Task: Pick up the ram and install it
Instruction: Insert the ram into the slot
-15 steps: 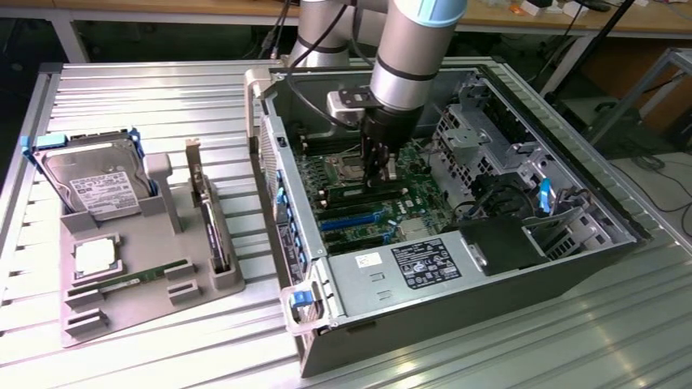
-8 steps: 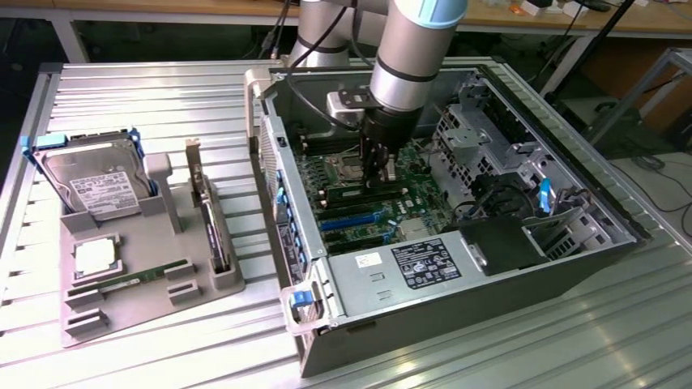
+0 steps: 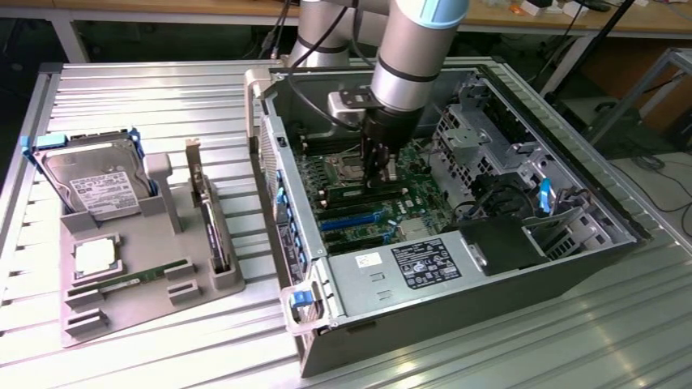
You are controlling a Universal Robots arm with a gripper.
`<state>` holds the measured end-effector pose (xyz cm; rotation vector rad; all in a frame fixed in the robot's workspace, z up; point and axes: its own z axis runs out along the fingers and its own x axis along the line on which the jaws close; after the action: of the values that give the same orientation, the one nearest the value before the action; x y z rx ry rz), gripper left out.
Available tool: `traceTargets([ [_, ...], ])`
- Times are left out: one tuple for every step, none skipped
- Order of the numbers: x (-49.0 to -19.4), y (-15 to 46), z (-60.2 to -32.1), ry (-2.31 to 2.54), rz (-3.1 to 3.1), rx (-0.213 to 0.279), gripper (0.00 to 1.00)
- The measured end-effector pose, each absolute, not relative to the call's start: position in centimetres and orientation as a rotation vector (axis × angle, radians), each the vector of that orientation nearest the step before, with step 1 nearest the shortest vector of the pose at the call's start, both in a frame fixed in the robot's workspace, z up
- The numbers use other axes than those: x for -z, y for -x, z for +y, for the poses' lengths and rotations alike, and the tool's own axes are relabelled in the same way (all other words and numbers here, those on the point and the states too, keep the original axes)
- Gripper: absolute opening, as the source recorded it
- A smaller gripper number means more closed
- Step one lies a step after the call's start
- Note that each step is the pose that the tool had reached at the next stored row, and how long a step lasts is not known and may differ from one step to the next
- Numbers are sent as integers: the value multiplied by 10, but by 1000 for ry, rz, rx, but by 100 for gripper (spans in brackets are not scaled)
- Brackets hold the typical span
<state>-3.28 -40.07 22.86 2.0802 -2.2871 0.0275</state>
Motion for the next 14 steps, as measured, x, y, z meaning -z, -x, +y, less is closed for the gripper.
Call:
traceTargets([
  [-229, 32, -401, -2080, -2287, -28, 14],
  [-229, 32, -401, -2080, -2287, -27, 14],
  [-229, 32, -401, -2080, -2287, -27, 14],
  [-229, 32, -401, -2080, -2287, -28, 14],
  [-228, 32, -401, -2080, -2287, -28, 14],
  [-228, 32, -401, -2080, -2287, -27, 14],
  [-227, 32, -401, -2080, -2287, -28, 14],
  [-227, 32, -401, -2080, -2287, -28, 14],
  [-227, 32, -401, -2080, -2287, -28, 14],
  [-227, 32, -400, -2080, -2287, -27, 14],
  [-227, 32, -400, -2080, -2287, -27, 14],
  [-227, 32, -400, -2080, -2287, -27, 14],
  [-227, 32, -399, -2080, -2287, -27, 14],
  [-227, 32, -399, -2080, -2287, -27, 14],
])
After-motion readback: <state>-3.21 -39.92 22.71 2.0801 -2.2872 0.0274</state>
